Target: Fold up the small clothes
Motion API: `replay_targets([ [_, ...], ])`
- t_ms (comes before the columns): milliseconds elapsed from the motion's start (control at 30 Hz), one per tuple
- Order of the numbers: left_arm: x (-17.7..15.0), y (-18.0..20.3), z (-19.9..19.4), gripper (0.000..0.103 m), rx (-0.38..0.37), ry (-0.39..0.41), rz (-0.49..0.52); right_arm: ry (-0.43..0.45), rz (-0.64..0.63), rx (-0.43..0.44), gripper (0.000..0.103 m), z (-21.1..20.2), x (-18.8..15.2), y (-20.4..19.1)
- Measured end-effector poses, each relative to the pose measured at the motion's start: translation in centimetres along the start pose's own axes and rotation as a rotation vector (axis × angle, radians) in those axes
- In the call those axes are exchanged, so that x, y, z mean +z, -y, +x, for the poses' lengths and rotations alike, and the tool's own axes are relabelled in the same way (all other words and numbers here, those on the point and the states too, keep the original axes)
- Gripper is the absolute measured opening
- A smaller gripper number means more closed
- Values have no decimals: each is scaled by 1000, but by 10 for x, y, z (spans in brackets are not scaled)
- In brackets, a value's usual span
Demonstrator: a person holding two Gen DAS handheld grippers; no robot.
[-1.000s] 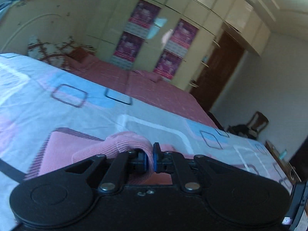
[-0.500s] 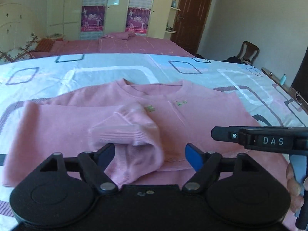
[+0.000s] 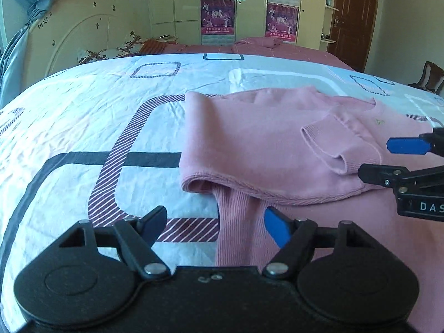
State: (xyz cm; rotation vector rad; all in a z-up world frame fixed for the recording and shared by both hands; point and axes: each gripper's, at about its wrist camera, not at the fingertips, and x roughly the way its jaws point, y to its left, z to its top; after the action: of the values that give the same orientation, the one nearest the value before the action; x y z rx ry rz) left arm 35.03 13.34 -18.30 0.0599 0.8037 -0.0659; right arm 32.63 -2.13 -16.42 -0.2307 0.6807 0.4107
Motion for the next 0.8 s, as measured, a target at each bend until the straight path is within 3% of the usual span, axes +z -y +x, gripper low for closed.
replay_targets([
  [33, 1, 2, 3, 71, 1, 1, 4, -2, -34, -23, 63, 6, -1, -5],
  [100, 2, 4, 8, 71, 14, 12, 17, -25, -82, -54, 45, 19, -2, -10],
  [133, 5, 6, 10, 70, 25, 18, 28, -41, -92, -64, 28, 27, -2, -11],
  [167, 7, 7, 12, 69, 37, 26, 39, -47, -85, -63, 18, 31, -1, -9],
  [267, 12, 7, 18, 61, 82, 50, 50, -20, 40, -36, 13, 25, 4, 11],
  [333, 16, 5, 20, 41, 104, 65, 38, 35, 206, -18, 12, 8, 11, 38],
  [500, 17, 7, 22, 13, 94, 80, 48, 87, 598, -46, 11, -24, 5, 130],
  [600, 13, 14, 21, 10, 77, 72, 60, 42, 674, -105, 11, -28, -19, 162],
  [700, 12, 13, 22, 10, 71, 61, 46, -52, 755, -73, 11, -21, -47, 180],
  [800, 13, 11, 19, 10, 66, 56, 59, -39, 817, -111, 11, -26, -64, 190],
])
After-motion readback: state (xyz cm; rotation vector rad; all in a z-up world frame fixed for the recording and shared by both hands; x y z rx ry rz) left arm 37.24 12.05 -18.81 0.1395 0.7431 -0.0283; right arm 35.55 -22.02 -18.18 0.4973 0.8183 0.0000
